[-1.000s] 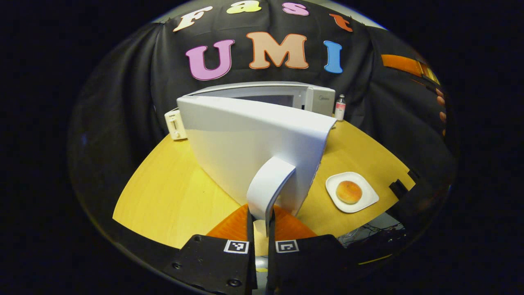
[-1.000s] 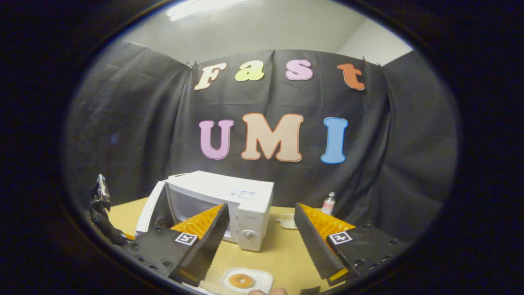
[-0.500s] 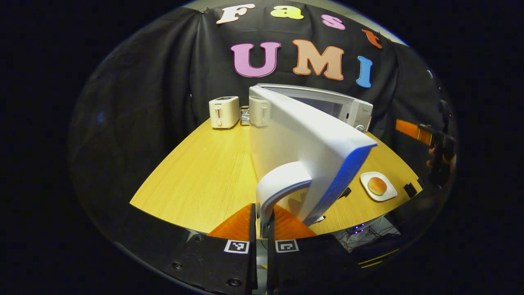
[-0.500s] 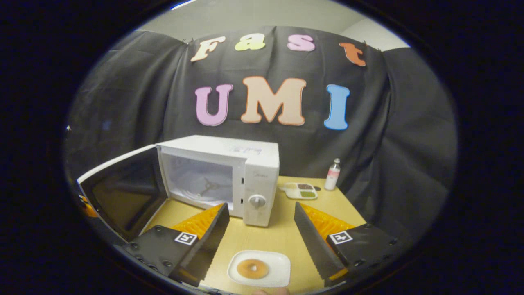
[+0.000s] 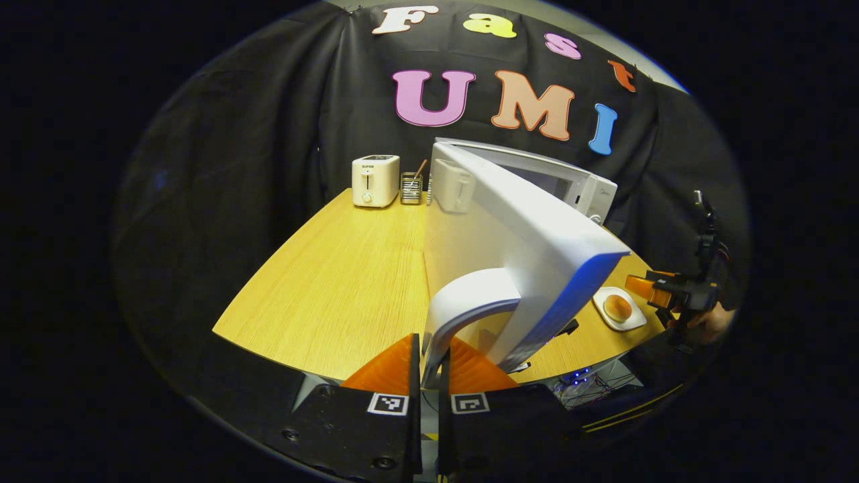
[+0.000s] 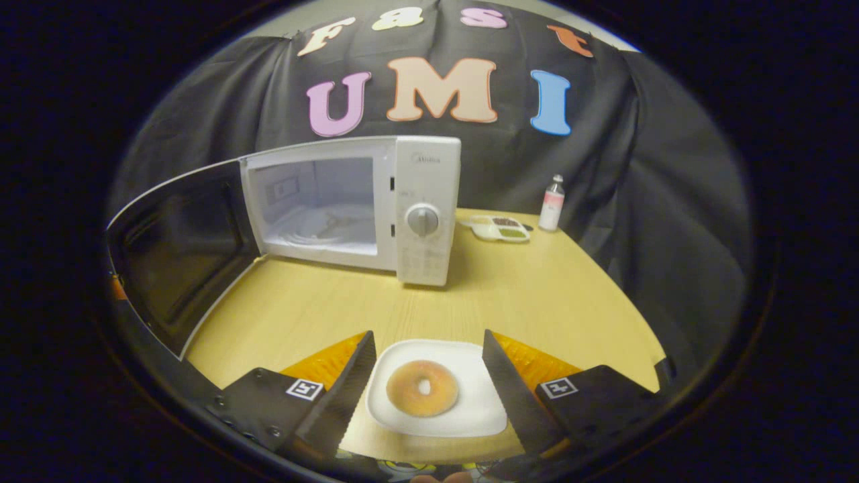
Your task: Open the microwave oven with the left hand, put the food in, and close the microwave oven.
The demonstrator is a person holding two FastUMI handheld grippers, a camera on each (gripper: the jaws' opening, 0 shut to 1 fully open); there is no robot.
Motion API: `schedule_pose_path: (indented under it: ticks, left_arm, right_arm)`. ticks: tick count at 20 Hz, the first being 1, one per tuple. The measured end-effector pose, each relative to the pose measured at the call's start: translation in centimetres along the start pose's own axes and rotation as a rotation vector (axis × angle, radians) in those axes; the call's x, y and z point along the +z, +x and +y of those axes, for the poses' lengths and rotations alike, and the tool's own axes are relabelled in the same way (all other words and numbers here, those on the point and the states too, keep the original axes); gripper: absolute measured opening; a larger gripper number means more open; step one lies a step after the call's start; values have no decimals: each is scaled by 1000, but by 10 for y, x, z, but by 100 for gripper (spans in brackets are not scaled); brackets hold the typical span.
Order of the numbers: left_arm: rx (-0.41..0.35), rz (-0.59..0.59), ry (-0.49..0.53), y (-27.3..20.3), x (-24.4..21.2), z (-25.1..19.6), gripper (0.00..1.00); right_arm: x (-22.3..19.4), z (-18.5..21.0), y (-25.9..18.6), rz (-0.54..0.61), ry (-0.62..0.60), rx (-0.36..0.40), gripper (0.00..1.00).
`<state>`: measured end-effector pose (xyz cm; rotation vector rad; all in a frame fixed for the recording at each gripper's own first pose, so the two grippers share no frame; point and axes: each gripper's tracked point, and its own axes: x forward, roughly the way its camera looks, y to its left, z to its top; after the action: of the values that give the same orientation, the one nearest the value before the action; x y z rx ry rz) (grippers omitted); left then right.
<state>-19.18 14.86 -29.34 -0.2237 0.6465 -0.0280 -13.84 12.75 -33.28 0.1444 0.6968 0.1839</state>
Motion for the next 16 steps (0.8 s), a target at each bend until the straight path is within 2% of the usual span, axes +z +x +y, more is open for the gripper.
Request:
schedule_pose_path:
  ticks: [4,8,11,12,13,14,15,16]
  left_arm:
    - [2,-2,-7,0,0,1,9]
    - [3,1,-18,-1,0,0,9]
    - [7,5,-16,-1,0,1,9]
    - [10,5,-18,-1,0,1,9]
    - [13,4,-22,-1,0,1,9]
    - [11,3,-26,-1,0,0,9]
    - [11,1,-33,0,-1,1,9]
    - [19,7,-42,-2,-2,3,32]
  right_arm:
    - [-30,-2,11,81,-8,-20,100]
    - [-47,5,19,134,-12,-3,99]
    - [-71,4,26,218,31,-3,99]
    - [-69,6,27,208,65,-4,100]
    - [-67,2,25,208,70,-23,93]
    - [-70,3,26,209,74,-19,80]
    - [-69,4,26,217,69,-18,81]
    - [-69,4,26,218,65,-11,73]
